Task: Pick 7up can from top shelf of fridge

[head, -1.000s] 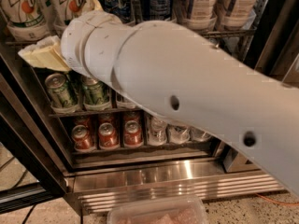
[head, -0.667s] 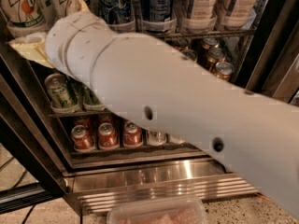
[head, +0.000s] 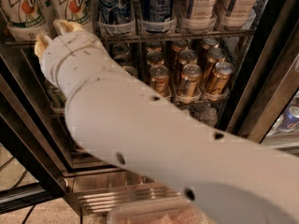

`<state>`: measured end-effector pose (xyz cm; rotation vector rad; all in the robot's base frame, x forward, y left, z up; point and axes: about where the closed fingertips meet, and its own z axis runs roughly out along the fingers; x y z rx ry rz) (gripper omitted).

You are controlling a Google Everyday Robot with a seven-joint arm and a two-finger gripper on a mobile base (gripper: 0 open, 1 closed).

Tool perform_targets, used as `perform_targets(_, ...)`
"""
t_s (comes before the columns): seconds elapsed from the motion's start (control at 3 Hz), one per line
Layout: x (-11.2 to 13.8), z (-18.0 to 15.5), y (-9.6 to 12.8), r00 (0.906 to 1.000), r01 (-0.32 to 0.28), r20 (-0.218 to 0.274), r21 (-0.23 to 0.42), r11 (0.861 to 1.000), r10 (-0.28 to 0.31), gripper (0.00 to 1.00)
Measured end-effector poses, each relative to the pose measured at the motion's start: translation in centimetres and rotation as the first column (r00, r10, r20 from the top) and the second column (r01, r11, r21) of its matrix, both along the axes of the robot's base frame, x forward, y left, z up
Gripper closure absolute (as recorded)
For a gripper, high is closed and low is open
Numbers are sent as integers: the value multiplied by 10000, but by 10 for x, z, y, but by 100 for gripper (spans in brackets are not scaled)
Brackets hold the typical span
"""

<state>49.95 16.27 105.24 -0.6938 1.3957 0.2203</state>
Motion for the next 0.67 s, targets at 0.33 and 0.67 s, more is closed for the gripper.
perform_targets(0.33, -1, -8, -10, 9974, 715, 80, -20, 9974, -715, 62)
perform_targets(0.67, 0, -11, -16, 9928, 1182, 195, -88, 9929, -1180, 38)
